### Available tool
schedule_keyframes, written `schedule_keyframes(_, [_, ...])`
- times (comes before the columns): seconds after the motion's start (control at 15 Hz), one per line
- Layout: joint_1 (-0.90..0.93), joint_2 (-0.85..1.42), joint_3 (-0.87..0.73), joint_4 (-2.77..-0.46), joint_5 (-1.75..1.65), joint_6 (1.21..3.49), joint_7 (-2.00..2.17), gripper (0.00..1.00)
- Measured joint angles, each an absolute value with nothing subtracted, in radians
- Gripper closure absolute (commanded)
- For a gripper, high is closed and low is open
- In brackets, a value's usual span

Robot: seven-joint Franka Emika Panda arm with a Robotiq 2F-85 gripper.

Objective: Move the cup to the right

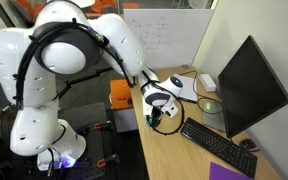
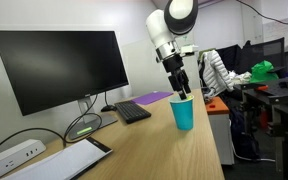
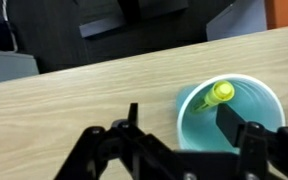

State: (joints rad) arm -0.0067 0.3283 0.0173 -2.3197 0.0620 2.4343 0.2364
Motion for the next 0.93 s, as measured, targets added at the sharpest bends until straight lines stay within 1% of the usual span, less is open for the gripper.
schedule_keyframes(0.07, [-0.003,0.342,0.017,-2.317,0.062,2.442,0.236,0.48])
schedule_keyframes(0.2, [0.002,0.370,0.016,-2.310,0.059,2.460,0.237,0.59])
schedule_keyframes(0.27, [0.006,0.385,0.012,-2.304,0.057,2.468,0.237,0.66])
schedule_keyframes(0.53, [0.015,0.435,-0.007,-2.276,0.051,2.487,0.238,0.98])
schedule_keyframes(0.67, [0.024,0.445,-0.017,-2.267,0.051,2.501,0.239,1.00])
schedule_keyframes(0.93, [0.034,0.444,-0.023,-2.255,0.051,2.505,0.240,0.99])
